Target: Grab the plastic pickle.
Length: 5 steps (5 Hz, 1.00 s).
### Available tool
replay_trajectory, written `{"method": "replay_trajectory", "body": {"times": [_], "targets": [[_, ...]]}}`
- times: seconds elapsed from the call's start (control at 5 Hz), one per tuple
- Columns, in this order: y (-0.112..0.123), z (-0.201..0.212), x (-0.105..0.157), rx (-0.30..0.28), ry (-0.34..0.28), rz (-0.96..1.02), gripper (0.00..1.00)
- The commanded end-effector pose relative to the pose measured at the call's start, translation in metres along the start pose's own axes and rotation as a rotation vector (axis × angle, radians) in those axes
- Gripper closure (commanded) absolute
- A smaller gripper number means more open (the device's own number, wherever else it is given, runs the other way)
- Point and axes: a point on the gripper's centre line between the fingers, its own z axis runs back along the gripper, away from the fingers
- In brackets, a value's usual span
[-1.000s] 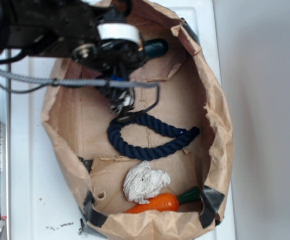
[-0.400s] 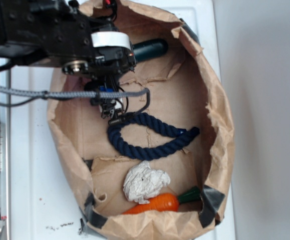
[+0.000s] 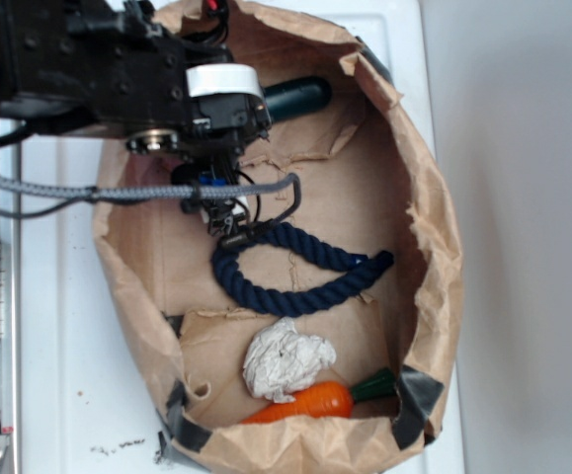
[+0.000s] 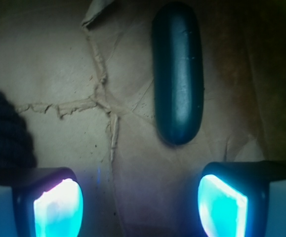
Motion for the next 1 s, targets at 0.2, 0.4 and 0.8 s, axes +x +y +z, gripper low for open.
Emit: {"method": "replay_trajectory", "body": {"times": [0.2, 0.4, 0.8], "targets": [[-0.001, 0.016, 0.012, 0.011, -0.059, 0.002, 0.0], [-0.001, 0.016, 0.012, 0.011, -0.059, 0.002, 0.0], [0.001, -0.018, 0.061, 0.025, -0.073, 0.045, 0.0]]}}
